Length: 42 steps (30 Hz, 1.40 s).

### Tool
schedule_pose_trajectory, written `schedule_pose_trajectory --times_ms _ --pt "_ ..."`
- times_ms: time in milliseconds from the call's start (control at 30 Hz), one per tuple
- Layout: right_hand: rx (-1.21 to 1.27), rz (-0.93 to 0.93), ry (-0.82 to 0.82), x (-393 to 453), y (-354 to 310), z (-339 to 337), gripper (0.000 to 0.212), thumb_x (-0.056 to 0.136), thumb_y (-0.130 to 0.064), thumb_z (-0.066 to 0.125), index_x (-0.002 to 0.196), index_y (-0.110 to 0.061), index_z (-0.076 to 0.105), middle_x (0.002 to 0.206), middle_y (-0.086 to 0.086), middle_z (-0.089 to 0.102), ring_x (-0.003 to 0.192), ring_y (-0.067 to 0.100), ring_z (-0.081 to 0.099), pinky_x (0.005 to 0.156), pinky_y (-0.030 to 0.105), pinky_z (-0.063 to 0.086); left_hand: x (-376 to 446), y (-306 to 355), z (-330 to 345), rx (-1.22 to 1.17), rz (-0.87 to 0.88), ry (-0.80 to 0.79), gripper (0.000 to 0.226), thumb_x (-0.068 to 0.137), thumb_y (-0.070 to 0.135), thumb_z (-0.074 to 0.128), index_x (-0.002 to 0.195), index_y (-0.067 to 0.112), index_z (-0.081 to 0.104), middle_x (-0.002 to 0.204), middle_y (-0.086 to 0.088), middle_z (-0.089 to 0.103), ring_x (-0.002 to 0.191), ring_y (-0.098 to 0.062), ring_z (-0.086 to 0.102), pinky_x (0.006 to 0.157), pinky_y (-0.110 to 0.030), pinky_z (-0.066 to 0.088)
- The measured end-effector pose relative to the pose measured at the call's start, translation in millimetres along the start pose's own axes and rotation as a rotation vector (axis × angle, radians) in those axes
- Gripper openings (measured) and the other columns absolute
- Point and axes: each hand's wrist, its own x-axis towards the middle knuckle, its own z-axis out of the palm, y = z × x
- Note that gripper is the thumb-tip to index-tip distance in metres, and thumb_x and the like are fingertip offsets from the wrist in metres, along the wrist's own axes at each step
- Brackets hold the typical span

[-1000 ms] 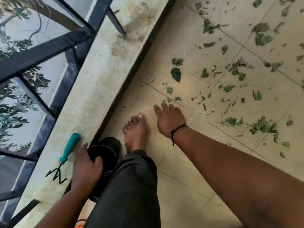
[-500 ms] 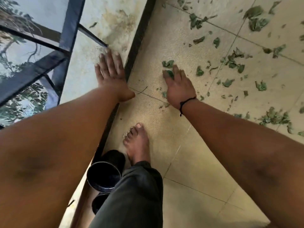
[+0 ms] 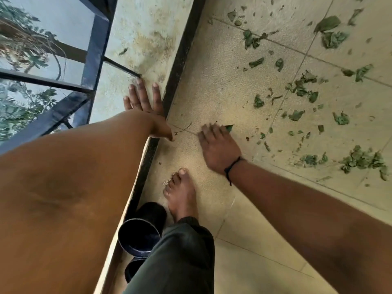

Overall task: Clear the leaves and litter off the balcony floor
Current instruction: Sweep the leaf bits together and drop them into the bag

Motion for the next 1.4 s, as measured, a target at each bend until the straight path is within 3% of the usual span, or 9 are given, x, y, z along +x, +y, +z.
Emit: schedule_pose_trajectory --times_ms 133,233,400,533,733,833,1133,1267,1400 --pt "-0.114 -0.011 -0.049 -12.4 -24.6 22.0 0.07 0.099 -0.043 0.032 0.156 -0.009 0.009 0.163 0.014 0.001 0.149 0.038 -0.003 0.11 0.056 -0.025 -1.1 3.0 -2.3 0.023 -0.022 -0.031 0.147 0.073 0.061 0.076 0.134 0.016 -0.05 0.137 -0.026 -0.055 0.129 -0.044 -0.047 0.115 -0.058 -0.018" --pt "-0.242 -0.018 -0.091 -12.0 -21.7 32.9 0.086 0.098 -0.063 0.019 0.15 -0.007 -0.02 0.156 0.013 -0.028 0.142 0.034 -0.031 0.099 0.056 -0.037 -1.0 2.2 -3.5 0.052 -0.042 -0.054 0.148 0.072 0.062 0.076 0.133 0.015 -0.05 0.136 -0.027 -0.055 0.129 -0.045 -0.046 0.115 -0.059 -0.017" --pt "-0.152 0.355 -0.015 -12.0 50.8 23.9 0.119 0.073 -0.093 0.002 0.145 -0.003 -0.028 0.151 0.017 -0.035 0.141 0.033 -0.032 0.112 0.056 -0.023 -2.8 4.1 -7.5 0.07 -0.051 -0.081 0.15 0.071 0.065 0.076 0.133 0.013 -0.051 0.134 -0.027 -0.056 0.129 -0.046 -0.046 0.115 -0.059 -0.018" --pt "-0.052 0.571 0.035 -20.0 94.0 5.4 0.117 0.072 -0.091 0.001 0.146 -0.003 -0.025 0.15 0.012 -0.035 0.144 0.033 -0.029 0.107 0.055 -0.03 -3.7 3.8 -8.9 0.078 -0.06 -0.1 0.149 0.073 0.062 0.076 0.13 0.013 -0.053 0.12 -0.024 -0.062 0.127 -0.045 -0.049 0.115 -0.059 -0.018" --pt "-0.145 0.076 0.02 -12.8 54.3 11.9 0.094 0.089 -0.078 0.016 0.153 -0.013 -0.005 0.159 0.007 -0.014 0.148 0.03 -0.015 0.11 0.053 -0.029 -6.1 8.4 -11.4 0.056 -0.059 -0.118 0.148 0.074 0.059 0.076 0.13 0.013 -0.053 0.13 -0.028 -0.059 0.125 -0.045 -0.05 0.114 -0.058 -0.02" --pt "-0.177 -0.041 -0.053 1.0 35.0 19.4 0.093 0.088 -0.078 0.013 0.153 -0.017 -0.015 0.155 0.005 -0.026 0.141 0.03 -0.029 0.109 0.054 -0.028 -5.9 9.8 -13.2 0.06 -0.061 -0.132 0.148 0.074 0.058 0.077 0.124 0.014 -0.056 0.121 -0.025 -0.062 0.124 -0.044 -0.051 0.113 -0.058 -0.021" --pt "-0.083 0.476 0.024 18.2 142.1 -35.1 0.113 0.078 -0.09 0.008 0.15 -0.007 -0.021 0.16 0.01 -0.023 0.148 0.03 -0.02 0.111 0.054 -0.022 -5.5 7.4 -14.1 0.071 -0.095 -0.15 0.15 0.073 0.058 0.078 0.13 0.012 -0.053 0.116 -0.025 -0.063 0.124 -0.045 -0.051 0.111 -0.058 -0.022" --pt "0.09 0.586 0.154 -9.7 168.2 -43.6 0.091 0.092 -0.074 0.025 0.157 -0.016 0.0 0.164 0.01 -0.01 0.149 0.036 -0.007 0.117 0.051 -0.007 -4.4 5.3 -14.7 0.077 -0.103 -0.138 0.15 0.072 0.059 0.078 0.12 0.015 -0.058 0.107 -0.021 -0.066 0.116 -0.04 -0.055 0.109 -0.056 -0.024" --pt "0.105 0.594 0.015 -47.8 205.2 -32.2 0.065 0.101 -0.047 0.037 0.156 -0.024 0.013 0.164 0.011 0.005 0.147 0.042 0.011 0.114 0.055 0.02 -3.7 7.7 -10.9 0.064 -0.096 -0.09 0.15 0.072 0.06 0.078 0.127 0.015 -0.055 0.123 -0.024 -0.062 0.125 -0.043 -0.051 0.11 -0.055 -0.023"
